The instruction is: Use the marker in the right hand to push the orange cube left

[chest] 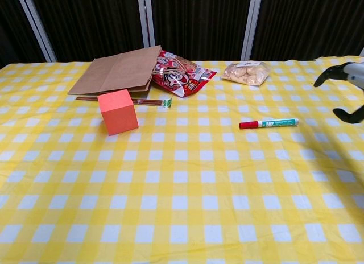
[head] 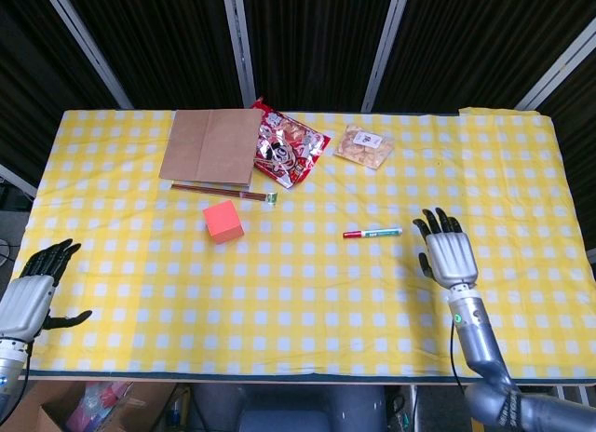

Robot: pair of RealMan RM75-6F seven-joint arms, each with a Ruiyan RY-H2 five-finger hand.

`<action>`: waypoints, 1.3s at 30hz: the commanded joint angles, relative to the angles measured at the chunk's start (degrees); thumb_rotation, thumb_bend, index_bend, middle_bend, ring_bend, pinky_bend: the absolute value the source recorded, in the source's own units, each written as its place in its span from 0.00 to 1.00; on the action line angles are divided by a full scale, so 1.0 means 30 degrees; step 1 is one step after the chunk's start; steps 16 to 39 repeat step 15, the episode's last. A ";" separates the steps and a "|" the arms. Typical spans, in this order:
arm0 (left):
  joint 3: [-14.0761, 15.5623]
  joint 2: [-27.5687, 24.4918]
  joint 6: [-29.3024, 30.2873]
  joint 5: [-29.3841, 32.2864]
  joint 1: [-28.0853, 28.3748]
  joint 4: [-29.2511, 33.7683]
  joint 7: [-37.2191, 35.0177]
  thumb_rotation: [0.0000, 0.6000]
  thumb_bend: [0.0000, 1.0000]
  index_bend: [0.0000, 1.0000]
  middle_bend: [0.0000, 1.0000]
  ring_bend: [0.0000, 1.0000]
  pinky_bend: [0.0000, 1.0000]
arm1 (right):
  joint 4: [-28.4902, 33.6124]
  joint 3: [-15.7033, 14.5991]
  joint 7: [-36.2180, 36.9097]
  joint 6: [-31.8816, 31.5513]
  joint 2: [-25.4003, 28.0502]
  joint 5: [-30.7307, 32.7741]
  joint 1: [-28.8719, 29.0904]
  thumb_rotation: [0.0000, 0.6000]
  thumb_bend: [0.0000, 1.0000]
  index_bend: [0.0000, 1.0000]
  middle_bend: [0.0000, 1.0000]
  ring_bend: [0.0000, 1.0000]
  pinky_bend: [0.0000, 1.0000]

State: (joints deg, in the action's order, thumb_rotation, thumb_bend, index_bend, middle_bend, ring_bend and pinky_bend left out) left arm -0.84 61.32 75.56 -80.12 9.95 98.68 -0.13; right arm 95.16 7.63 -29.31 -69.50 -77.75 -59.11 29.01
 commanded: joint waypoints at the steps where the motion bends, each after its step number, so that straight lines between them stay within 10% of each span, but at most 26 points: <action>1: -0.0078 0.0398 0.1109 -0.0635 -0.0401 -0.0459 0.0478 1.00 0.01 0.00 0.00 0.00 0.02 | 0.2509 -0.2682 0.2279 -0.2293 0.3014 -0.3578 -0.2789 1.00 0.45 0.05 0.03 0.00 0.10; 8: -0.0039 0.1082 0.3028 -0.1853 -0.0982 -0.1216 0.1735 1.00 0.01 0.00 0.00 0.00 0.00 | 0.2289 -0.4761 0.3771 -0.4142 0.4477 -0.5847 -0.5040 1.00 0.40 0.00 0.00 0.00 0.04; 39: -0.0022 0.1665 0.3582 -0.1954 -0.1316 -0.1766 0.2211 1.00 0.01 0.00 0.00 0.00 0.00 | 0.1921 -0.4436 0.5808 -0.5189 0.4482 -0.6628 -0.5902 1.00 0.40 0.00 0.00 0.00 0.04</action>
